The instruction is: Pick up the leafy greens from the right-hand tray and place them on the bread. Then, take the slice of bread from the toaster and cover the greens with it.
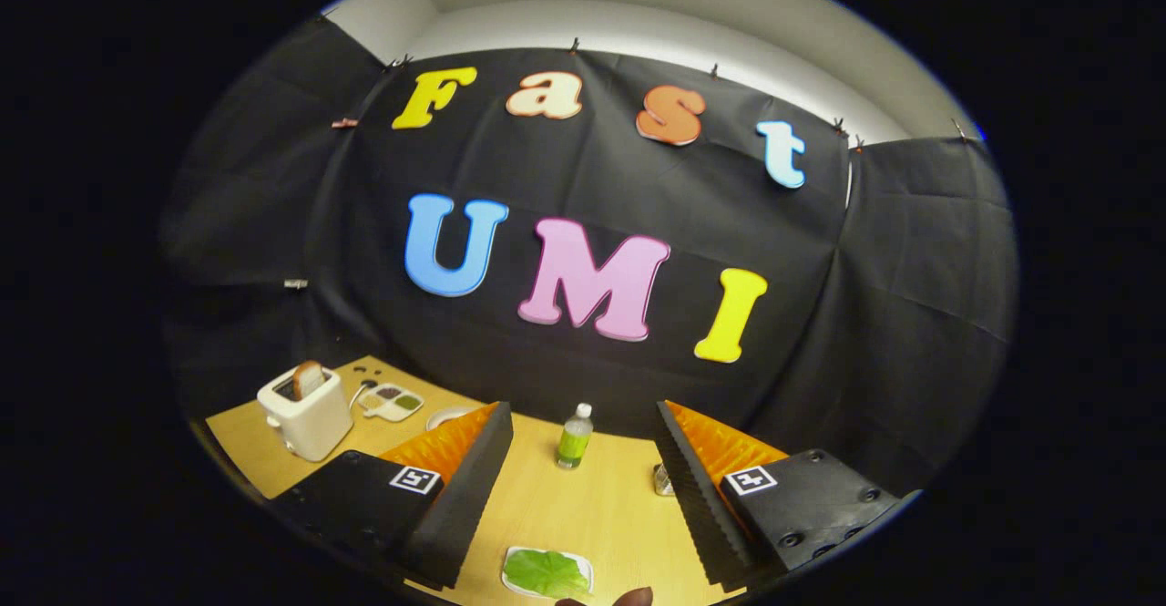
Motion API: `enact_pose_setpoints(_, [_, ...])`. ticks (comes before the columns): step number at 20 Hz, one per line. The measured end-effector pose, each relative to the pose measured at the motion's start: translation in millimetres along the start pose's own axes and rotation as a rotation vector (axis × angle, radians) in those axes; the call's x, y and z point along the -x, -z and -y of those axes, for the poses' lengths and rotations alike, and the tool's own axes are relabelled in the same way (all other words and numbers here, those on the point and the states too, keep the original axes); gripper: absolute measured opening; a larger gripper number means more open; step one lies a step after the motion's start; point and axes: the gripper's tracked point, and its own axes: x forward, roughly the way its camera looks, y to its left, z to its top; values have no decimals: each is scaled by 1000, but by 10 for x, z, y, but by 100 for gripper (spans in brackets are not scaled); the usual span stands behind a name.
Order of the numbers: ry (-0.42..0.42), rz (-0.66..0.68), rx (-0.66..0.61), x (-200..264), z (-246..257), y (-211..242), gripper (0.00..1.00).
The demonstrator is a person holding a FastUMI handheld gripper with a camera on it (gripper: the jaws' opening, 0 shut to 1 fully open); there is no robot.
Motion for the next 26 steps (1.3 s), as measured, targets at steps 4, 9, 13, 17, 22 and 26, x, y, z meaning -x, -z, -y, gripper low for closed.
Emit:
enact_pose_setpoints(4, [-82, -179, 12, -117, -136, 868, 96])
enact_pose_setpoints(9, [-163, -377, 38, -189, -270, 1871, 94])
enact_pose_setpoints(13, [-226, -523, 46, -243, -317, 2599, 94])
enact_pose_setpoints(17, [-291, -634, 22, -238, -376, 3192, 89])
enact_pose_setpoints(22, [-374, -739, 31, -279, -452, 3702, 85])
enact_pose_setpoints(26, [-407, -771, 18, -397, -515, 3888, 80])
